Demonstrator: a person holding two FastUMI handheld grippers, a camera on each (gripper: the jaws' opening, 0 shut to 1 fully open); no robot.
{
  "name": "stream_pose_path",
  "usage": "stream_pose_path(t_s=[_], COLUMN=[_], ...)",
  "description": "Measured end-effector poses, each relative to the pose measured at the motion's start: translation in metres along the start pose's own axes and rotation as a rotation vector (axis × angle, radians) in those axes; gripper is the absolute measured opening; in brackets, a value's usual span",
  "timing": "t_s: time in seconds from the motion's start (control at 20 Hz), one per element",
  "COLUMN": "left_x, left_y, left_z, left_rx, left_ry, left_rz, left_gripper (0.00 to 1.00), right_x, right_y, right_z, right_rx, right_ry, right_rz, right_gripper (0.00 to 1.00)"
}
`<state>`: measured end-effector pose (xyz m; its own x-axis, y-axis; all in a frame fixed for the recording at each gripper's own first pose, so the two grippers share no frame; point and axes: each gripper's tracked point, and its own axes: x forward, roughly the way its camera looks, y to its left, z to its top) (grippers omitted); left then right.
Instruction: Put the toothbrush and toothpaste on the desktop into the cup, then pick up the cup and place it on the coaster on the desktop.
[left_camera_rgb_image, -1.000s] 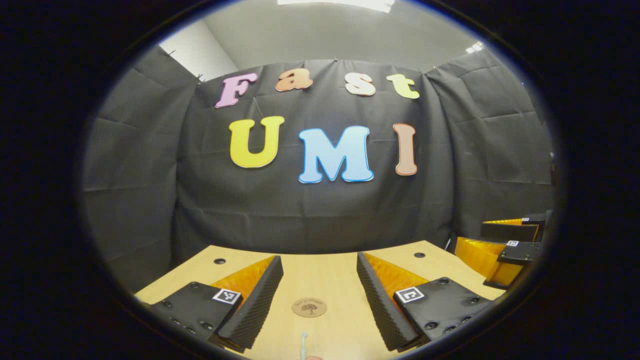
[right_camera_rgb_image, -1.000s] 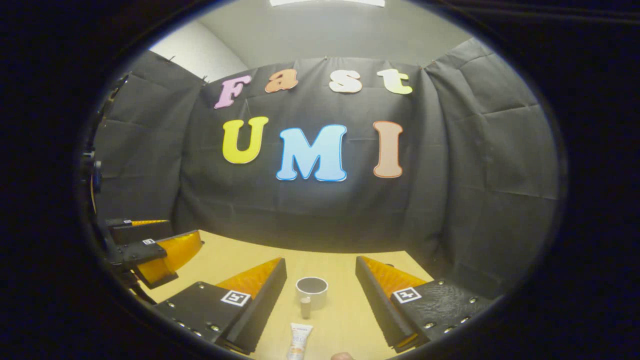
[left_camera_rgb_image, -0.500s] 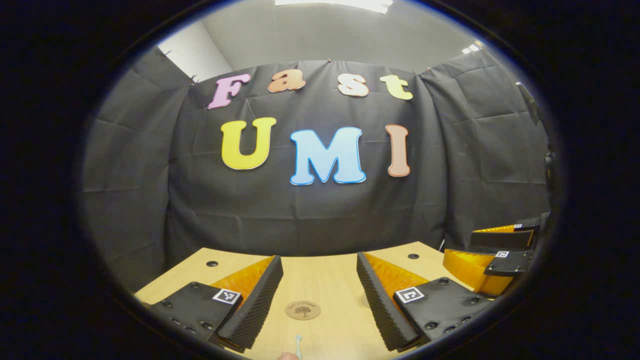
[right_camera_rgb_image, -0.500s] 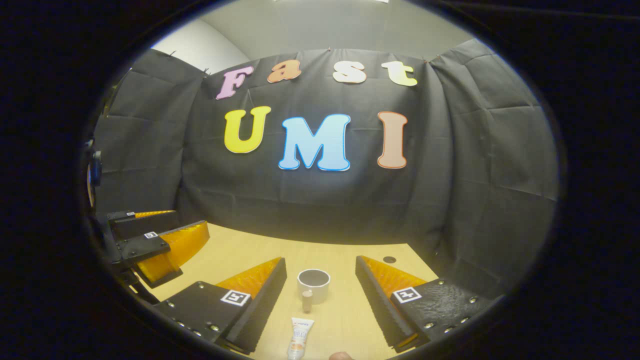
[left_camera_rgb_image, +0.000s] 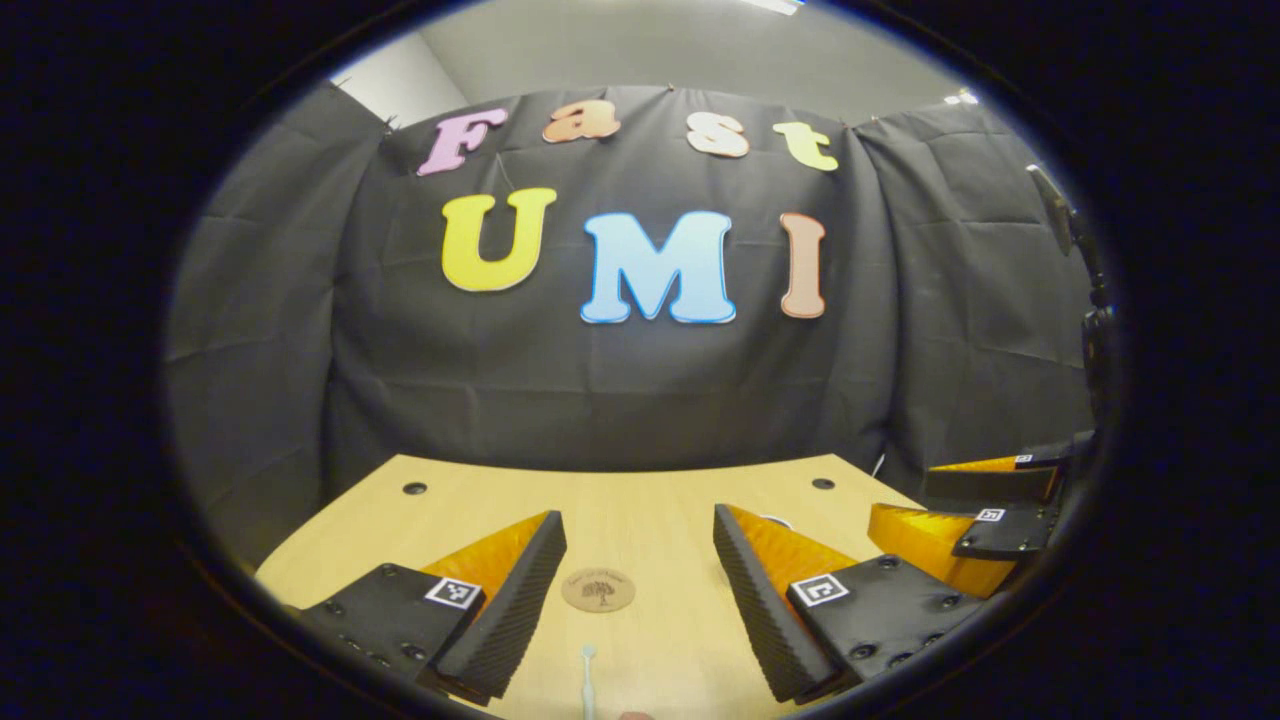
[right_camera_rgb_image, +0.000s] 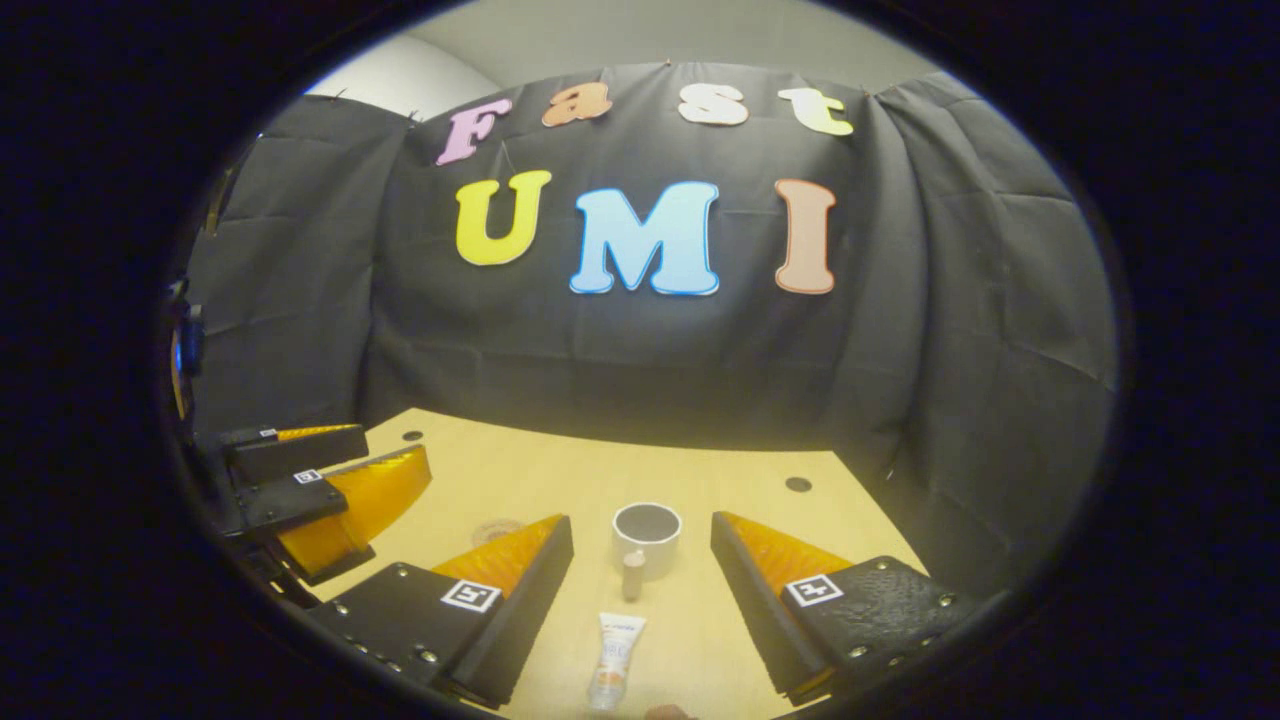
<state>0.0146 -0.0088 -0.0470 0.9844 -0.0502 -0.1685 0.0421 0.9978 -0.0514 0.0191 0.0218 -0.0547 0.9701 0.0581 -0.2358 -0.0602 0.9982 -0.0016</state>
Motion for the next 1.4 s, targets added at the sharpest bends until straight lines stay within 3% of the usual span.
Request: stream_pose_path(t_s=[0.25,0.9,1.4], left_x=[0.012,0.002,-0.025], left_y=[0.007,0.029,0.046], left_z=[-0.039,-0.176,-0.248], left_rx=[-0.022,-0.052,-0.138], left_ry=[0.155,0.749,1.051], left_rz=[0.002,0.031,0.078], left_gripper=[0.96,0.98,0.99], right_x=[0.019,0.044,0.045], right_y=[0.007,0.019,0.024], right_z=[-0.039,-0.128,-0.191], right_rx=[-0.007,0.075,0.097], right_ry=[0.172,0.571,0.817], right_rz=[0.025,0.063,0.069], right_gripper=[0.88,0.89,0.89])
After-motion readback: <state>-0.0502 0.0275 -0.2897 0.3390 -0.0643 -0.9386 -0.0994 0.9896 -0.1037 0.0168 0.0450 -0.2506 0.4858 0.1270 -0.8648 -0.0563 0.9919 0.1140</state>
